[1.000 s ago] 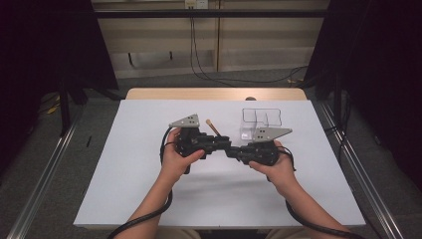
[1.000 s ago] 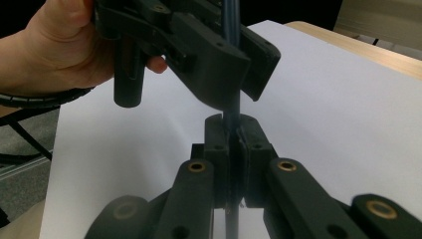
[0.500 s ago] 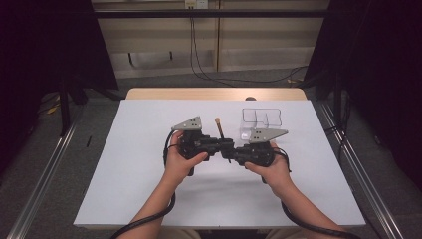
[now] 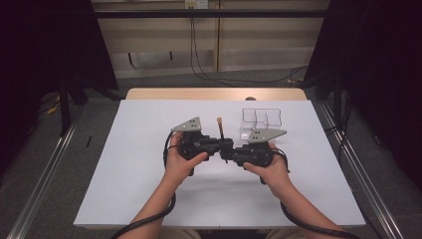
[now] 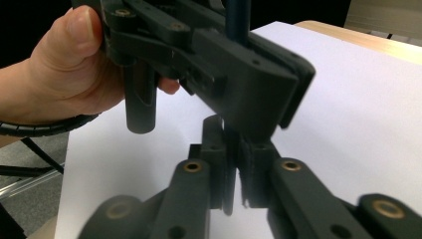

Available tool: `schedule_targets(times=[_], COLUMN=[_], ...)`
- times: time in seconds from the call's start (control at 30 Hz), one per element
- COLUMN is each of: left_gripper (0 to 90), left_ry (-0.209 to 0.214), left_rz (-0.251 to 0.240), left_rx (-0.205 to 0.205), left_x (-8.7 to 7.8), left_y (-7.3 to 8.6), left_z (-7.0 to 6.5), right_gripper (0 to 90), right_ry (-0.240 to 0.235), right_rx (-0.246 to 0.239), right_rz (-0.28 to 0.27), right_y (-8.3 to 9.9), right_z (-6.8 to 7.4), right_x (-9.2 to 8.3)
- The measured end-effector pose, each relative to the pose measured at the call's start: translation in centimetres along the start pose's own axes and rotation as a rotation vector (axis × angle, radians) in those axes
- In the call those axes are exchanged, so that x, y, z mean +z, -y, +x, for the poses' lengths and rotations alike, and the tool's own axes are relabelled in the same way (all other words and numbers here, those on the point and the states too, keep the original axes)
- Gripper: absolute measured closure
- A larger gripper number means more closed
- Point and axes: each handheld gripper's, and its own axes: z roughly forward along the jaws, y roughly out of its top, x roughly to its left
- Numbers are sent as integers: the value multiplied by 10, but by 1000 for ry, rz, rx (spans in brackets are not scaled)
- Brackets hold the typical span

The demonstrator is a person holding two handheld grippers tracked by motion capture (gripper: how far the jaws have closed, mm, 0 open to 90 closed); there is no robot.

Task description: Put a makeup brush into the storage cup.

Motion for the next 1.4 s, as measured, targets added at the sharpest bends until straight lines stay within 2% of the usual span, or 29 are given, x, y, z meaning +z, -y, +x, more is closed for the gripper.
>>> schedule_targets(times=[0.03, 0.07, 0.1, 0.13, 0.17, 0.2, 0.23, 0.27, 0.3, 0.33, 0.37, 0.43, 0.5, 0.53, 0.8, 0.93, 1.07, 1.33, 1.4], left_gripper=[831, 831, 831, 831, 831, 831, 831, 831, 831, 831, 831, 831, 831, 831, 831, 831, 831, 830, 830], left_ry=[0, -4, -10, -15, -22, -22, -26, -33, -33, -35, -37, -49, -54, -58, -64, -64, -67, -66, -66], left_rz=[0, -2, 0, -1, 8, 8, 15, 18, 18, 21, 24, 34, 45, 48, 59, 59, 71, 74, 71], left_rx=[0, 1, 8, 6, 17, 17, 19, 20, 20, 22, 23, 28, 33, 34, 43, 45, 47, 44, 42], left_x=[0, -2, -3, -4, -6, -6, -8, -9, -9, -11, -11, -12, -13, -12, -10, -8, -6, -3, -3], left_y=[0, -1, -1, -2, -3, -3, -3, -3, -3, -3, -3, -3, -3, -3, -3, -4, -3, -3, -3], left_z=[0, 0, 0, 0, 0, 0, 1, 1, 1, 1, 1, 1, 1, 1, 1, 0, -1, 0, 0], right_gripper=[794, 734, 734, 694, 602, 564, 564, 469, 469, 335, 335, 244, 220, 169, 144, 145, 144, 107, 100], right_ry=[0, 3, 3, 2, 9, 12, 12, 25, 25, 20, 20, 8, 12, 21, 26, 35, 41, 31, 27], right_rx=[0, 5, 5, 9, 17, 16, 16, 9, 9, 15, 15, 27, 24, 21, 8, 31, 34, 28, 20], right_rz=[0, -3, -3, -5, -13, -17, -17, -26, -26, -11, -11, -13, -24, -31, -51, -90, -102, -110, -128], right_y=[0, 1, 1, 1, 1, 1, 1, 1, 1, 0, 0, -1, -2, -3, -11, -19, -24, -34, -36], right_z=[0, 0, 0, -1, -3, -3, -3, -5, -5, -7, -7, -9, -10, -10, -10, -12, -14, -11, -11], right_x=[0, -2, -2, -3, -6, -7, -7, -11, -11, -13, -13, -16, -17, -19, -24, -28, -29, -25, -23])
